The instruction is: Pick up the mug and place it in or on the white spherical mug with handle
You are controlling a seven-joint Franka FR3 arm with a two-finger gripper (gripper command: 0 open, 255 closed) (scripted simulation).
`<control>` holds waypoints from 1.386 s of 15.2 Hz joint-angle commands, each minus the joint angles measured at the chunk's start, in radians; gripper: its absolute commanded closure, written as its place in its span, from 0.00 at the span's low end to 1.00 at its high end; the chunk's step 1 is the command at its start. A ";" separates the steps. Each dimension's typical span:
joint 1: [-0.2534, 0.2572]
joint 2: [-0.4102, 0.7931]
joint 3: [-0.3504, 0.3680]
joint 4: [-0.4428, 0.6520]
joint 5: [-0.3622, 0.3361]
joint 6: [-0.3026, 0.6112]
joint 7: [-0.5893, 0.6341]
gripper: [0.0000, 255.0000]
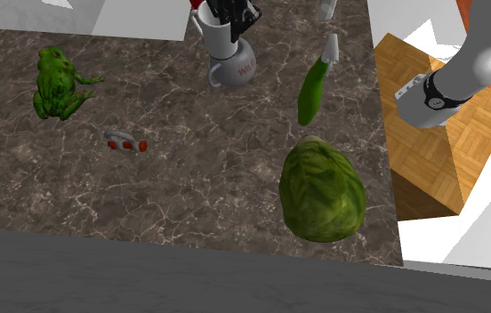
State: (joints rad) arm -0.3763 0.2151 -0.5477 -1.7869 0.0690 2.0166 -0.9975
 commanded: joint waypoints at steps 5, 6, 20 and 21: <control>-0.001 0.003 0.000 -0.001 0.002 0.005 -0.002 1.00; -0.001 0.003 0.000 -0.001 0.002 0.005 -0.002 1.00; 0.006 -0.030 -0.004 0.088 -0.019 -0.113 0.012 0.00; 0.006 -0.030 -0.004 0.088 -0.019 -0.113 0.012 0.00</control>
State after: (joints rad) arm -0.3708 0.1854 -0.5513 -1.6994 0.0505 1.9049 -0.9854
